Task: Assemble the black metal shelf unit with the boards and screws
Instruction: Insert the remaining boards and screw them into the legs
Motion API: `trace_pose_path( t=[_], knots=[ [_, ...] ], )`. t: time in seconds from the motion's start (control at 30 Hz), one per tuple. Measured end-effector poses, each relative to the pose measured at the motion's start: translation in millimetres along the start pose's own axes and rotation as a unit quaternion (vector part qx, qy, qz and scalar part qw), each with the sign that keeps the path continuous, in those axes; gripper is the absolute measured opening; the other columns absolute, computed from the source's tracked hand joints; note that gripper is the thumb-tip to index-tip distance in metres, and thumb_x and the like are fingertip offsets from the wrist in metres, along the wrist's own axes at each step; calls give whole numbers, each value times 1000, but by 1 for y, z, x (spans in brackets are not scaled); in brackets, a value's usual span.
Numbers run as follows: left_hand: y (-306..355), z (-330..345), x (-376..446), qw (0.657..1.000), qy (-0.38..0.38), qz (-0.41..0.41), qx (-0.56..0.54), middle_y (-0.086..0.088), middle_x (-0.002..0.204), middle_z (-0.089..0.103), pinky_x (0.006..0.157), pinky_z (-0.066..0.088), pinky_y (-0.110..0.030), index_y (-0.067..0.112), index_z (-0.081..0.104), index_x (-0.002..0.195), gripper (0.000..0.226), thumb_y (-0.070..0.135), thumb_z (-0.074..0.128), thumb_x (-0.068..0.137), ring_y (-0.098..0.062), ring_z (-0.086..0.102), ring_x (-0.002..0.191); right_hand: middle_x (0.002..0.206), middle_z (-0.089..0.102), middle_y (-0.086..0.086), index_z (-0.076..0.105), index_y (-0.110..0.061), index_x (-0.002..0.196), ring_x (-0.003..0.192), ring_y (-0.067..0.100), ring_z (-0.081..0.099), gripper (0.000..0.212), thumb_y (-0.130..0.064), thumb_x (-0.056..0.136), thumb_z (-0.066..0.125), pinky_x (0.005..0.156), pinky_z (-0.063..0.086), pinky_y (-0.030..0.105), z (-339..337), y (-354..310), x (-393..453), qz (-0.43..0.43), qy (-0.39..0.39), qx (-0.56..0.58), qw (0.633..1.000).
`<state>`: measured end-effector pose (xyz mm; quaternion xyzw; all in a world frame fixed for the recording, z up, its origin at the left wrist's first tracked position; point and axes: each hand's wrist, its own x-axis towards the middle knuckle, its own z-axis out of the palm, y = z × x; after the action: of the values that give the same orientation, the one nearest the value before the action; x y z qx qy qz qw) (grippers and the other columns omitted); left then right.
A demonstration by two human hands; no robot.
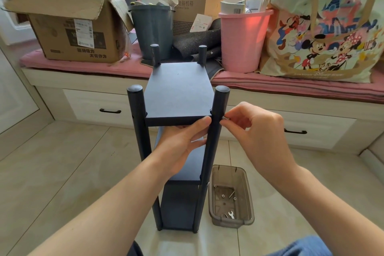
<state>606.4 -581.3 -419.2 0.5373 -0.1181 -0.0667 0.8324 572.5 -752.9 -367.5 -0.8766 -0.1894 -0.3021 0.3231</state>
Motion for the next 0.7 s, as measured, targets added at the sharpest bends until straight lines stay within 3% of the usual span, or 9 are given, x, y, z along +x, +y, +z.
trace_pose_path(
  t=[0.13, 0.3, 0.4, 0.5, 0.57, 0.7],
  knots=[
    [-1, -1, 0, 1000, -2, -2, 3, -8, 119, 73, 82, 61, -36, 27, 74, 111, 29, 27, 76, 82, -28, 70, 111, 77, 70, 1, 74, -8, 89, 70, 13, 64, 10, -15, 84, 78, 70, 51, 26, 0, 1, 0, 16, -1, 17, 1000],
    [2, 2, -2, 1000, -3, -22, -3, -8, 118, 74, 85, 60, -35, 25, 76, 110, 27, 29, 75, 83, -26, 70, 111, 78, 73, -11, 75, -17, 92, 73, 7, 70, 11, -20, 83, 78, 75, 58, 31, -3, 7, -2, 97, -24, 125, 987],
    [6, 5, -3, 999, -2, -53, 8, -1, 117, 75, 87, 58, -33, 29, 79, 106, 26, 40, 70, 84, -19, 71, 110, 78, 73, -6, 69, -21, 111, 74, 10, 70, 26, -20, 86, 75, 77, 58, 37, 0, 11, -1, 99, -27, 147, 984],
    [9, 7, -5, 997, 19, -75, -27, 0, 115, 75, 99, 50, -46, 28, 76, 106, 34, 51, 70, 81, -22, 70, 111, 75, 67, -3, 41, -36, 142, 72, 10, 66, 59, -16, 93, 65, 70, 55, 24, 5, 11, 3, 70, -73, 174, 979],
    [11, 8, -6, 994, 46, -76, -70, -3, 116, 75, 96, 52, -49, 23, 65, 120, 47, 51, 70, 82, -26, 71, 110, 70, 58, 0, 28, -46, 148, 61, 8, 55, 68, -13, 96, 58, 61, 47, 19, 8, 11, 6, 34, -100, 170, 980],
    [19, 6, -6, 971, 122, -11, -205, -8, 113, 75, 87, 59, -52, 20, 62, 128, 51, 39, 70, 81, -30, 72, 105, 62, 48, -3, 34, -43, 145, 54, 5, 45, 59, -14, 98, 55, 60, 42, 13, 12, 14, 12, -5, -92, 141, 986]
  ],
)
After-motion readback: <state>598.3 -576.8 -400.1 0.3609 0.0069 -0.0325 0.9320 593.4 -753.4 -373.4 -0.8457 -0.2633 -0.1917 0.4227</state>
